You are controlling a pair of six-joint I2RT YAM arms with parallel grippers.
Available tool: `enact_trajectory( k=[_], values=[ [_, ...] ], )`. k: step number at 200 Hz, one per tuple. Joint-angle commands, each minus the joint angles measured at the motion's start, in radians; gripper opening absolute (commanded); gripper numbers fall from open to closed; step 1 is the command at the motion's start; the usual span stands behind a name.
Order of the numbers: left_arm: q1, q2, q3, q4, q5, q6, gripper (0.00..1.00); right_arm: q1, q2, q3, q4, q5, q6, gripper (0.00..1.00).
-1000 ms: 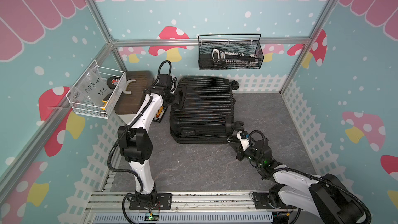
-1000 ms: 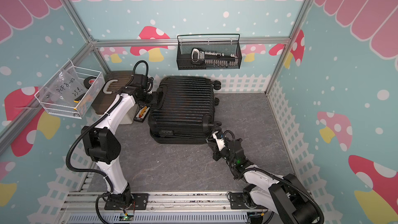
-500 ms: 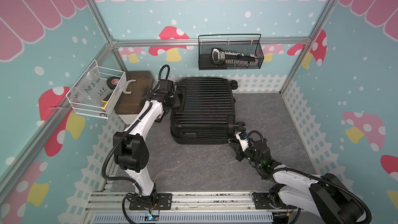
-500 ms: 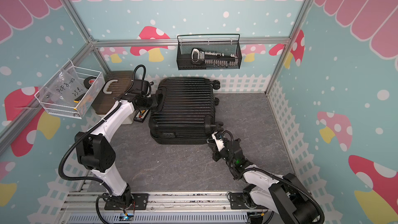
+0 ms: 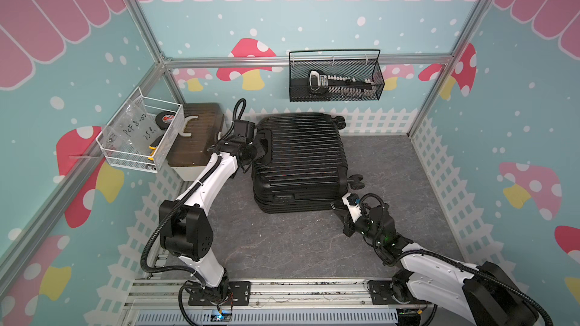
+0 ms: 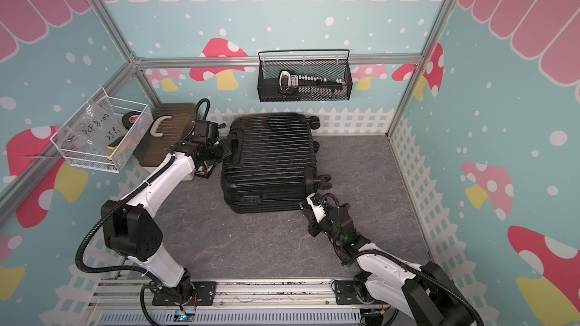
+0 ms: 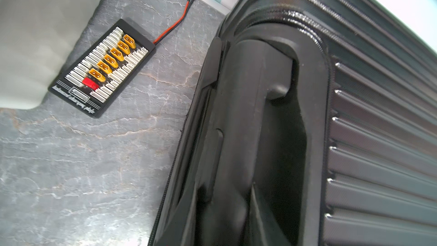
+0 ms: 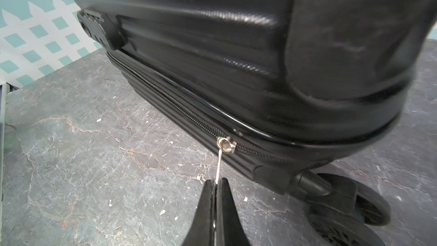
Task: Close the suitcase zippers
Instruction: Zip the zipper on the suitcase.
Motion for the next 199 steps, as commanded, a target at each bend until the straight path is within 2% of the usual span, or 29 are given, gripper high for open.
enact_trajectory(
  k=[1,28,62,80,93,120,137,157,180,199],
  values=[
    [0.009,-0.042,0.042,0.128,-0.075,-0.204,0.05,0.038,-0.038,0.018,0.007,-0.128,-0.045,0.0],
    [0.01,-0.039,0.037,0.111,-0.082,-0.211,0.0,0.042,-0.034,0.027,-0.015,-0.105,-0.046,0.0],
    [-0.014,-0.098,-0.059,0.144,-0.117,-0.292,0.0,0.06,-0.001,0.06,-0.019,-0.087,-0.051,0.0],
    [-0.022,-0.118,-0.091,0.17,-0.128,-0.289,0.01,0.069,0.007,0.064,-0.021,-0.05,-0.05,0.0],
    [-0.023,-0.123,-0.085,0.148,-0.168,-0.246,0.08,0.071,0.011,0.063,-0.029,-0.013,-0.046,0.0],
    [-0.015,-0.099,-0.03,0.072,-0.241,-0.102,0.32,0.072,0.014,0.062,-0.047,0.012,-0.047,0.0],
    [0.013,-0.033,0.043,0.001,-0.192,0.0,0.37,0.071,0.014,0.064,-0.046,0.012,-0.047,0.0],
    [0.052,0.046,0.124,-0.061,-0.043,0.116,0.4,0.071,0.013,0.067,-0.048,0.013,-0.049,0.0],
    [0.055,0.097,0.178,-0.082,0.086,0.239,0.47,0.071,0.018,0.07,-0.055,0.019,-0.052,0.0],
    [0.055,0.114,0.187,-0.087,0.128,0.289,0.51,0.07,0.023,0.07,-0.056,0.022,-0.051,0.0]
  ],
)
